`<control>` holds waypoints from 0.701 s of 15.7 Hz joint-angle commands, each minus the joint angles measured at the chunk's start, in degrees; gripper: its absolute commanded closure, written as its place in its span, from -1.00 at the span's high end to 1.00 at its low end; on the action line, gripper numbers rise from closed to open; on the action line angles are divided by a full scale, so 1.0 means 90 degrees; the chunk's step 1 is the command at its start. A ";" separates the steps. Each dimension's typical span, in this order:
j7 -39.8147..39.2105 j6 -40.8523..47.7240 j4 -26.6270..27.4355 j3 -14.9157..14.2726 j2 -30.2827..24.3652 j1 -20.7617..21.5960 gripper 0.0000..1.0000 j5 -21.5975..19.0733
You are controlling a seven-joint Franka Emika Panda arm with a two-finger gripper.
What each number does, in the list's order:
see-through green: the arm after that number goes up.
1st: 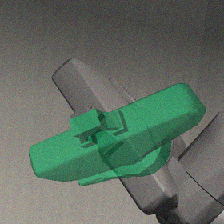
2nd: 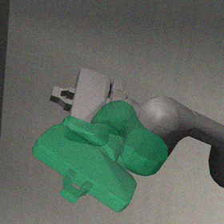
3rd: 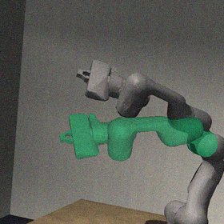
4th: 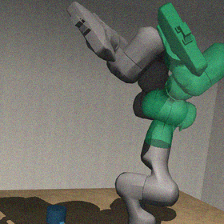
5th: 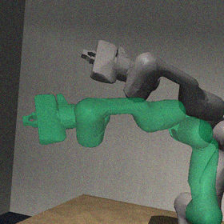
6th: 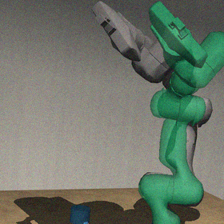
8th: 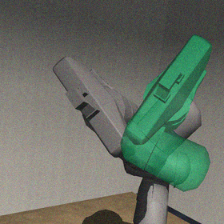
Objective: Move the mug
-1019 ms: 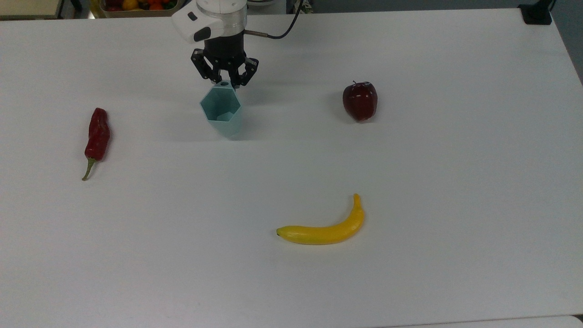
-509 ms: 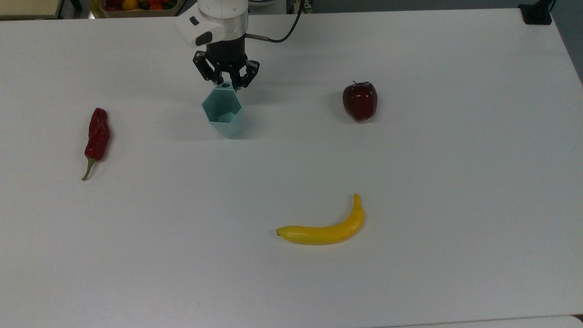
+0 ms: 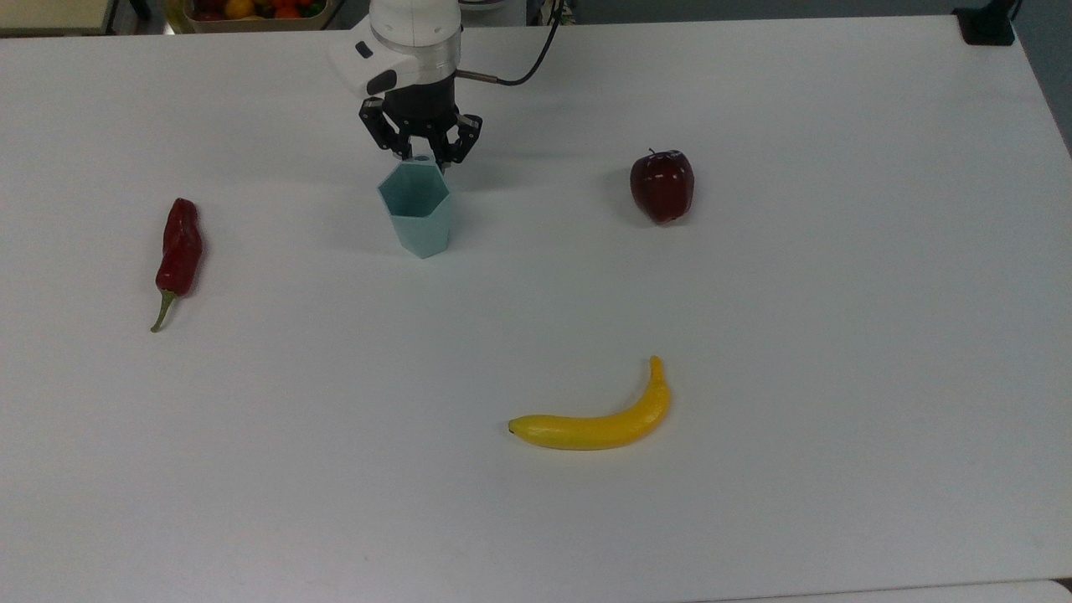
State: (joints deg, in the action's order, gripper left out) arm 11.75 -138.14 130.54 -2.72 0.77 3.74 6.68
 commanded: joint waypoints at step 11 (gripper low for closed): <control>-0.0357 0.3648 -0.2773 0.0137 -0.0066 0.0346 1.00 0.0167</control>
State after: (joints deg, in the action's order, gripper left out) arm 11.50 -113.23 114.18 -1.21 -0.02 5.96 8.43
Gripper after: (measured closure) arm 0.000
